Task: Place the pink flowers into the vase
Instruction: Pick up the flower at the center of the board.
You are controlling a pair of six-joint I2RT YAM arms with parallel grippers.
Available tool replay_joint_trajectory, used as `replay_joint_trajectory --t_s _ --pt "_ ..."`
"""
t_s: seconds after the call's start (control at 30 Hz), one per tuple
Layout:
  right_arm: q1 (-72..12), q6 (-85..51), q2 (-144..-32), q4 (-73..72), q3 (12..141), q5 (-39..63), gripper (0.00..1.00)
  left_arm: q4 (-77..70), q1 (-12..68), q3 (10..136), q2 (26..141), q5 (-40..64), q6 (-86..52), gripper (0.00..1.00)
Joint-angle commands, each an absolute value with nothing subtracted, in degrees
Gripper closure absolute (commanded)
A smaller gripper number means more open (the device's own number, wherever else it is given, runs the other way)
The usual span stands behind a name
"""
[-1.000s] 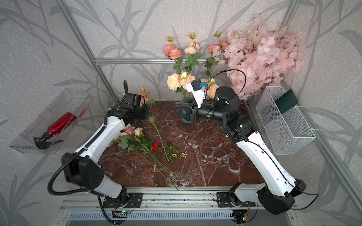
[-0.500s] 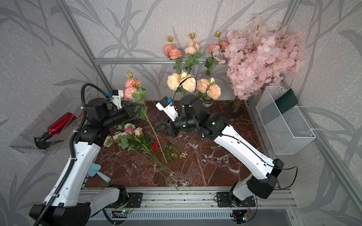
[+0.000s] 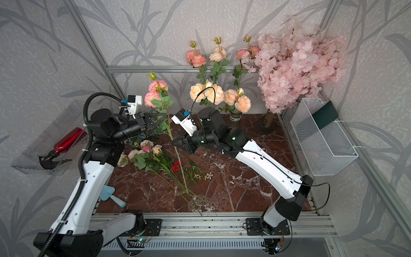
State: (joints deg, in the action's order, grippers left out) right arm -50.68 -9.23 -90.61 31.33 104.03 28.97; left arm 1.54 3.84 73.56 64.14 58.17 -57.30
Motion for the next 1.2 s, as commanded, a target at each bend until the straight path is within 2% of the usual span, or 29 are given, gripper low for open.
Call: replay_joint_trajectory --t_s 0.0,0.53,0.73,0.87,1.17 --pt "-50.98 -8.34 -91.48 28.60 106.38 28.04 0.81 -3.79 3.61 72.64 62.69 62.24 -60.75 1.00" --pt "-50.89 -8.79 -95.51 23.59 111.95 26.66 0.86 -1.86 5.40 71.07 62.67 63.79 -58.64 1.00" --pt "-50.30 -10.02 -94.25 19.22 111.20 26.91 0.77 4.55 5.98 71.78 62.93 63.07 -53.32 1.00" --pt "-49.68 -10.37 -92.99 17.80 110.42 25.89 0.76 9.25 6.35 71.67 63.13 62.08 -49.22 1.00" --pt "-47.46 -11.95 -93.38 17.28 109.35 24.79 0.73 9.84 6.68 70.84 62.23 62.18 -48.45 1.00"
